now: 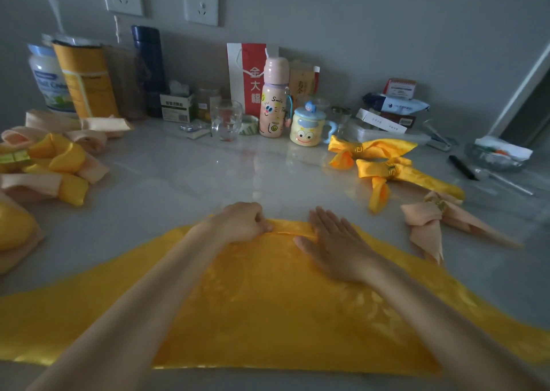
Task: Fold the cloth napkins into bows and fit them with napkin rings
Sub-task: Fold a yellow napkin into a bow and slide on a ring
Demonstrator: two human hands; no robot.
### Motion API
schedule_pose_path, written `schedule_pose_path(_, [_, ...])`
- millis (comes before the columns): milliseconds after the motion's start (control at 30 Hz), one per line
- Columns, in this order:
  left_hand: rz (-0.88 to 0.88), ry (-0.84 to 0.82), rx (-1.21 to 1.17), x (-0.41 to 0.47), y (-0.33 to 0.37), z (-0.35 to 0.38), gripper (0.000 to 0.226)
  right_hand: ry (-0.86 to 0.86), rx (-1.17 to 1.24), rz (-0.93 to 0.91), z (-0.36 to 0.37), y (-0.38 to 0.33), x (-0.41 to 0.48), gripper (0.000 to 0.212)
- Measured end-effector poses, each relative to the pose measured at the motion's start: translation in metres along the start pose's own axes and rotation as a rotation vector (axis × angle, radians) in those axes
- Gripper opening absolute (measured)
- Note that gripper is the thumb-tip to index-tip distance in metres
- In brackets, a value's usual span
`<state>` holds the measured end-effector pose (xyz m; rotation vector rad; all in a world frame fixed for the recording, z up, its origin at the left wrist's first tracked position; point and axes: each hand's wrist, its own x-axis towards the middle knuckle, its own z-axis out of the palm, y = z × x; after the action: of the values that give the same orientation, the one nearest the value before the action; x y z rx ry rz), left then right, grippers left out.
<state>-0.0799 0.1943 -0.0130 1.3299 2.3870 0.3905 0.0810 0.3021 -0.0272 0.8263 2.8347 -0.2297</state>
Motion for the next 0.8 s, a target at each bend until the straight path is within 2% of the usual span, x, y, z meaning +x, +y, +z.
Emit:
schedule_pose_path(100, [-0.016,0.055,-0.065,-0.009,0.002,0.003,0.029,0.029,0.022,0.062,0.0,0.018,-0.003,0.063])
schedule_pose_path(200, [-0.006,0.065,-0.066,-0.013,0.002,0.005,0.04,0.226,0.006,0.02,-0.008,0.012,0.008,0.042])
schedule_pose_path(267, [0.011,0.098,-0.035,-0.015,0.001,0.006,0.037,0.329,0.165,-0.03,-0.012,0.002,0.012,0.029])
schedule_pose_path(333, [0.011,0.138,0.019,-0.017,0.002,0.005,0.035,0.362,0.324,-0.033,-0.011,-0.001,0.012,0.026])
schedule_pose_path(433, [0.028,0.204,0.151,-0.019,0.006,0.002,0.035,0.435,0.374,-0.029,-0.009,0.005,0.01,0.02])
schedule_pose_path(533, [0.066,0.28,0.151,-0.02,0.007,-0.001,0.028,0.418,0.442,-0.056,-0.012,0.006,0.005,0.02])
schedule_pose_path(667, [0.114,0.351,0.105,-0.024,0.008,0.0,0.018,0.557,0.298,-0.099,-0.01,0.0,0.001,0.015])
schedule_pose_path(800, [0.132,0.316,0.176,-0.028,0.014,-0.002,0.019,0.548,0.212,-0.119,-0.007,-0.005,-0.002,0.018])
